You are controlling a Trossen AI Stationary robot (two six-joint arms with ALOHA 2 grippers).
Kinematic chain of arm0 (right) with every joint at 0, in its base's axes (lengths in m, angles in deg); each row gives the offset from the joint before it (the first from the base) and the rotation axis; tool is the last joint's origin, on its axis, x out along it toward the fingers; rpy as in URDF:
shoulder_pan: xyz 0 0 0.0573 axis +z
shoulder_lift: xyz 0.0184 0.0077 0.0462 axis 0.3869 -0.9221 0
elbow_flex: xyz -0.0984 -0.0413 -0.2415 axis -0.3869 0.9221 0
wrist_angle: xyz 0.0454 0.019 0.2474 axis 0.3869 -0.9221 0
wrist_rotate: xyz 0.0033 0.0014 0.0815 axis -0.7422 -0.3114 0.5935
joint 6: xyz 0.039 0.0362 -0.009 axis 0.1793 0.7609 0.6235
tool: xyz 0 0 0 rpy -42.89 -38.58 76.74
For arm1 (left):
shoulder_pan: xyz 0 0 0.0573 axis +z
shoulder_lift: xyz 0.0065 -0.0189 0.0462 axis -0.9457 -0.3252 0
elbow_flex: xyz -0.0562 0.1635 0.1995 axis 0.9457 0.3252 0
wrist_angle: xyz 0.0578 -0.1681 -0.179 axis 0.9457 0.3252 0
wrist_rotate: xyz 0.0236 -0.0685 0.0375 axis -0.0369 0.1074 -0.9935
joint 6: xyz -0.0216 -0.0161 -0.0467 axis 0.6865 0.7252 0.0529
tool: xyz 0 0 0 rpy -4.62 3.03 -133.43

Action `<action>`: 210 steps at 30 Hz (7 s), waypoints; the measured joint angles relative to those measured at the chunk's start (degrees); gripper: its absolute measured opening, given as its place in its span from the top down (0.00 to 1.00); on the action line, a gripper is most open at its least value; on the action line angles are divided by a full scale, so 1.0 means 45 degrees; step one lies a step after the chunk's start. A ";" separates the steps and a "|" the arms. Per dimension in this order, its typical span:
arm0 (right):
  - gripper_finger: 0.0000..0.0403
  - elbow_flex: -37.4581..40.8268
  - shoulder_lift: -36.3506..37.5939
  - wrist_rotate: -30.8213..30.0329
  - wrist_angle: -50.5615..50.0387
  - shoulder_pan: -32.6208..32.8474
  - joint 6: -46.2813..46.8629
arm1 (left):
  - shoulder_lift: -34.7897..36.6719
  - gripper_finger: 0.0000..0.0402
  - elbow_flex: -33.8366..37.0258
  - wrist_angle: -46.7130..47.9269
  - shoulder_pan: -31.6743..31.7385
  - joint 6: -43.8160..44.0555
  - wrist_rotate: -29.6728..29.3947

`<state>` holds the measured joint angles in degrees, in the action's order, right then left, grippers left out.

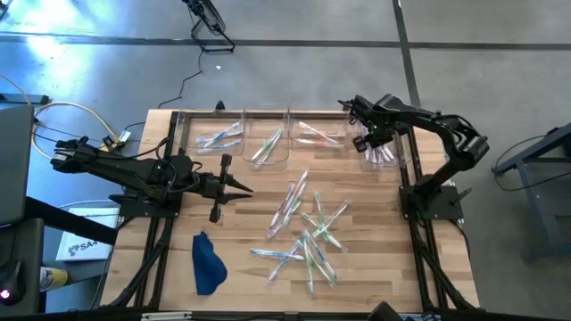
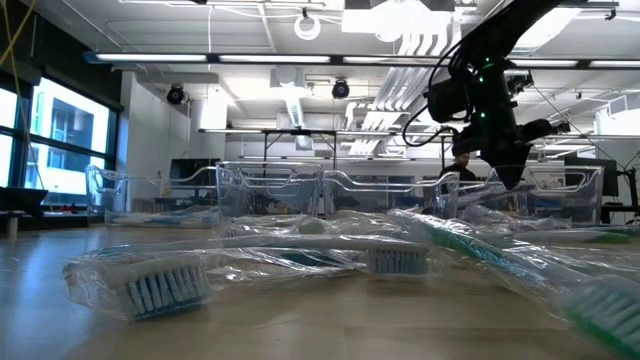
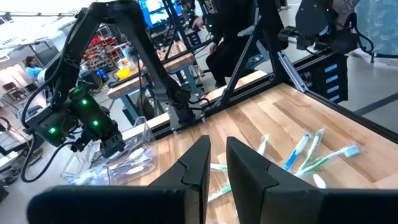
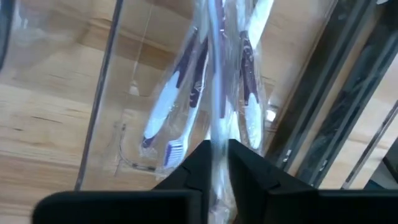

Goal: Pick & Place Toothbrushes
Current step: Put the purple toothbrush into the right transparent bin

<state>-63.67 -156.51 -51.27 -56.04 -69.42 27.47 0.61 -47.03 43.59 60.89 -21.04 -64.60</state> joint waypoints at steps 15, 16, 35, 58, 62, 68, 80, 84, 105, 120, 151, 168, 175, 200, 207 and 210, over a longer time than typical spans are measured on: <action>0.81 0.0000 0.1445 -0.0612 -0.0045 0.0045 -0.1033 | 0.0000 0.88 0.0000 -0.0001 0.0000 0.0000 0.0000; 0.82 0.0000 0.1733 -0.0549 -0.0023 0.0070 -0.1029 | 0.0000 0.88 0.0000 0.0000 0.0000 0.0000 0.0000; 0.92 0.0000 0.6517 0.4272 0.5456 0.4160 -0.3135 | 0.0000 0.88 0.0000 -0.0052 0.0000 0.0044 -0.0005; 0.92 0.8124 1.0245 0.6009 1.7293 0.7772 0.1231 | 0.0000 0.88 0.0000 0.0002 0.0000 0.0005 -0.0005; 0.92 0.8213 1.0331 0.6013 1.7428 0.8317 0.1236 | 0.0000 0.88 0.0000 0.0005 0.0000 0.0081 -0.0005; 0.92 0.8213 1.0326 0.5684 1.7476 0.9083 0.1151 | 0.0000 0.88 0.0000 0.0009 0.0000 0.0376 0.0000; 0.92 0.8213 1.0326 0.5369 1.7398 1.0124 0.1112 | -0.0005 0.88 -0.0005 -0.0918 0.0000 0.2600 -0.0029; 0.92 0.8213 1.0321 0.5376 1.7398 1.0680 0.1112 | 0.0000 0.88 -0.0005 -0.1076 0.0000 0.2992 -0.0034; 0.92 0.8213 1.0316 0.5382 1.7048 1.1647 0.0990 | -0.0034 0.88 -0.0005 -0.1043 0.0000 0.3924 0.0131; 0.92 0.8213 1.0316 0.3920 1.6345 1.1647 0.1686 | -0.0034 0.88 -0.0005 -0.1047 0.0000 0.2397 -0.0003; 0.92 0.8213 1.0194 0.4369 1.6398 1.1642 0.0151 | -0.1105 0.88 -0.0088 -0.2374 0.0007 0.4648 -0.4939; 0.92 0.8208 0.9568 0.4112 1.6051 1.1618 -0.1210 | -0.4502 0.88 -0.3145 0.4027 0.0000 0.9075 -0.4665; 0.92 0.8208 0.9568 0.3057 1.5516 1.1618 -0.0591 | -0.6245 0.89 -0.3587 0.4392 0.0000 1.0961 -0.4881; 0.92 0.8204 0.9575 0.2317 1.5032 1.1618 -0.0549 | -1.0564 1.00 -0.6411 0.7802 -0.0087 1.3425 -0.3784; 0.92 0.8213 0.9573 0.2297 1.5126 1.1618 -0.0554 | -1.0795 1.00 -0.6431 0.8197 -0.0083 1.4239 -0.2926; 0.92 0.8210 0.9573 0.2258 1.5124 1.1618 -0.0557 | -1.1035 1.00 -0.6373 0.8505 -0.0083 1.4588 -0.2817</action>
<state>-26.73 -113.43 -41.11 12.01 -17.13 24.96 -49.05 -75.70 81.87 60.52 44.61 -77.28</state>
